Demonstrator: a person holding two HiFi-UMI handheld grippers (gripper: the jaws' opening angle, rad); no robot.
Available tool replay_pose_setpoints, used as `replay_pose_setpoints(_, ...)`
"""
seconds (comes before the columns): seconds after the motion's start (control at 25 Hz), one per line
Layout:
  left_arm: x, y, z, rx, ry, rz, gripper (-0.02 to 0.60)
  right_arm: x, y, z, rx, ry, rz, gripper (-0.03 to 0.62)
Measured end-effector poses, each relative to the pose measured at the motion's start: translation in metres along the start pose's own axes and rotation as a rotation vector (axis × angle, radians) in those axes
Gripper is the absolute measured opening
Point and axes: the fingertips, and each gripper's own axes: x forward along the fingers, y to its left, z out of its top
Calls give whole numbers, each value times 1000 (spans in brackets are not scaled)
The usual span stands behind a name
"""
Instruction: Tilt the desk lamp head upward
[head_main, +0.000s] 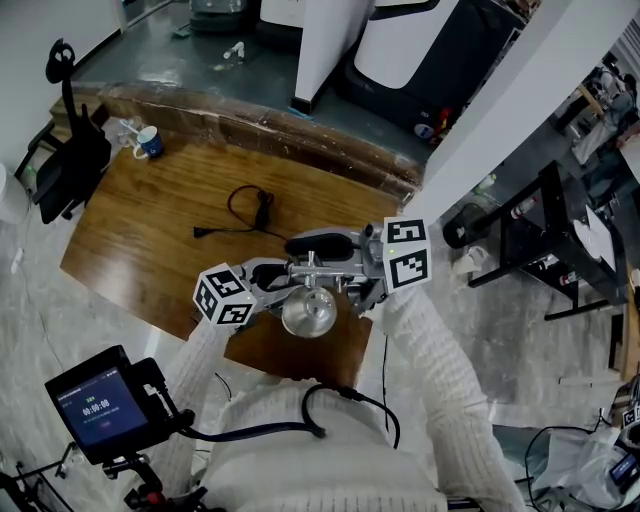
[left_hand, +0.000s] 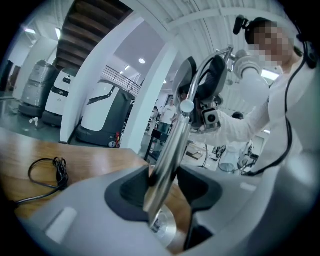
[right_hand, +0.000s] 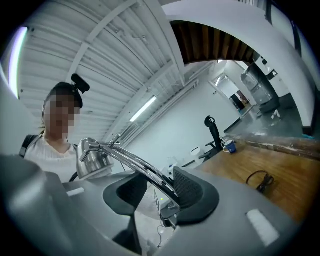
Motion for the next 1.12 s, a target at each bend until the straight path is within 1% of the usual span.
replay_pose_setpoints(0.2, 0, 2, 0, 2, -5, 10, 178, 0, -6, 2, 81, -11, 17, 170)
replay_pose_setpoints(0.44, 0, 4, 0, 9, -15, 26, 176, -1, -12, 4, 136, -28, 27, 173)
replay_pose_setpoints(0.64, 1, 3, -1, 15, -13, 24, 176, 0, -11, 3, 139, -18, 43, 175)
replay_pose_setpoints(0.76, 1, 3, -2, 14, -15, 22, 178, 1, -7, 3, 101, -19, 46, 178)
replay_pose_setpoints(0.88, 1, 3, -1, 0, -32, 29, 184, -1, -6, 5, 42, -60, 10, 183)
replay_pose_setpoints(0.96, 1, 4, -1, -8, -35, 39, 187, -3, -11, 4, 17, -69, -41, 183)
replay_pose_setpoints(1.0, 1, 6, -3, -9, -28, 46, 187, -5, -16, 1, 5, -65, -75, 193)
replay_pose_setpoints(1.08, 0, 8, -8, -4, -7, 64, 190, -13, -23, -3, -9, -76, -132, 254)
replay_pose_setpoints(1.12, -1, 9, -10, -4, -3, 73, 190, -19, -25, -3, -9, -96, -154, 255)
